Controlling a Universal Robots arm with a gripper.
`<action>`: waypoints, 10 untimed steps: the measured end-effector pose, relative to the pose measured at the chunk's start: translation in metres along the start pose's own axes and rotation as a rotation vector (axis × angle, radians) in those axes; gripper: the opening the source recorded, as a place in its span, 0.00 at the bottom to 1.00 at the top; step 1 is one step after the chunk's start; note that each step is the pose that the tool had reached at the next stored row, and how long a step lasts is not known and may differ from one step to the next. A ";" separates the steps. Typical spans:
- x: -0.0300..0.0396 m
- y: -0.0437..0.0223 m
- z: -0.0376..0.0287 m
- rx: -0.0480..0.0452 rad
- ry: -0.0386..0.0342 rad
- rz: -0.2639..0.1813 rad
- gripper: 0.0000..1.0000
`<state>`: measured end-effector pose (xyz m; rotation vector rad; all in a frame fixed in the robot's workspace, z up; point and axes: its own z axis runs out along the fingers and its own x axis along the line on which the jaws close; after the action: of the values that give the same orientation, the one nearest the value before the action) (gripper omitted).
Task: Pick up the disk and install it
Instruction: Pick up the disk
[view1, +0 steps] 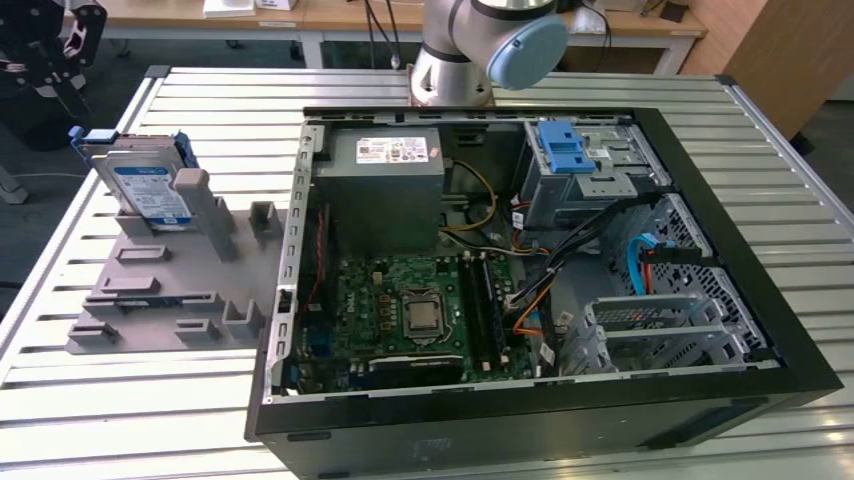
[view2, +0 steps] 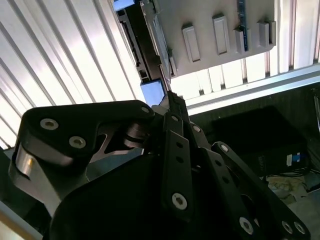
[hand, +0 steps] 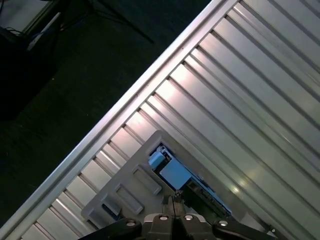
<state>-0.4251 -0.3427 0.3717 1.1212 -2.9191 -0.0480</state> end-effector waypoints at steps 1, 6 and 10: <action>0.0000 0.0000 0.0000 0.0000 0.0004 -0.010 0.11; 0.0000 0.0000 0.0000 0.0001 0.0021 -0.061 0.11; 0.0000 0.0000 0.0000 0.0002 0.0034 -0.101 0.11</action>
<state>-0.4251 -0.3427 0.3717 1.2660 -2.8576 -0.0468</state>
